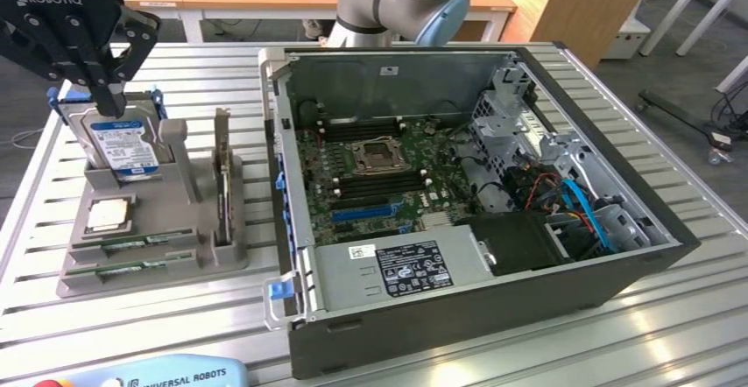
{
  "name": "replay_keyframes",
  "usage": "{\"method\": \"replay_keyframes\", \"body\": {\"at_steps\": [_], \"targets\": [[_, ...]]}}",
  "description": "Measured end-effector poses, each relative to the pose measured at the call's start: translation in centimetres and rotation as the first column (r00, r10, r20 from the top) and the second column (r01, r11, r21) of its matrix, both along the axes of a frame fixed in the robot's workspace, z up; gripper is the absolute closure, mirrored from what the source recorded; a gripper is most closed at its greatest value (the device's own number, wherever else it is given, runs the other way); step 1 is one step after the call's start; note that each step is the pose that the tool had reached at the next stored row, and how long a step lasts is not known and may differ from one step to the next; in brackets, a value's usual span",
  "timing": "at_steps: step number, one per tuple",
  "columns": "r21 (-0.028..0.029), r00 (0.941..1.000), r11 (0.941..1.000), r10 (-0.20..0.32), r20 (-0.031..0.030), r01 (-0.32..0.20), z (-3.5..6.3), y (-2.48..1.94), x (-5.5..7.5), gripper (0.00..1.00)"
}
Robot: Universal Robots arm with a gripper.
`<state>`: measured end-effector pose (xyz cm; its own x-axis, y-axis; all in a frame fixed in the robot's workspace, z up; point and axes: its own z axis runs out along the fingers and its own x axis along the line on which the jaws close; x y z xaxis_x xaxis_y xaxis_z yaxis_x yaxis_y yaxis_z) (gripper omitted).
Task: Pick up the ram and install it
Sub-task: 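Reach for the ram, then pick up the ram and move it above insertion slot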
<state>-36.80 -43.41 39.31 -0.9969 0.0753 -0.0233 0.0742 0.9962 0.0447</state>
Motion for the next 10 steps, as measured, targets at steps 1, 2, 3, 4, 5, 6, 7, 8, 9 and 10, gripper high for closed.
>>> {"method": "replay_keyframes", "body": {"at_steps": [1,2,3,4,5,6,7,8,9,10], "targets": [[0.0,1.0,1.0,0.0,0.0,0.0,0.0,0.0,0.0,0.9],[0.0001,1.0,1.0,0.0,0.0,0.0,0.0,0.0,0.0,0.9],[0.0,1.0,1.0,0.0,0.0001,0.0,0.0,0.0,0.0,0.9],[0.0,1.0,1.0,0.0,0.0001,0.0,0.0,0.0,0.0,0.9],[0.0,1.0,1.0,0.0,0.0001,0.0,0.0,0.0,0.0,0.9],[0.0,1.0,1.0,0.0,0.0,0.0,0.0,0.0,0.0,0.9],[0.0,1.0,1.0,0.0,0.0001,0.0,0.0,0.0,0.0,0.9],[0.0001,1.0,1.0,0.0,0.0001,0.0,0.0,0.0,0.0,0.9],[0.0,1.0,1.0,0.0,0.0,0.0,0.0,0.0,0.0,0.9],[0.0,1.0,1.0,0.0,0.0,0.0,0.0,0.0,0.0,0.9]]}}
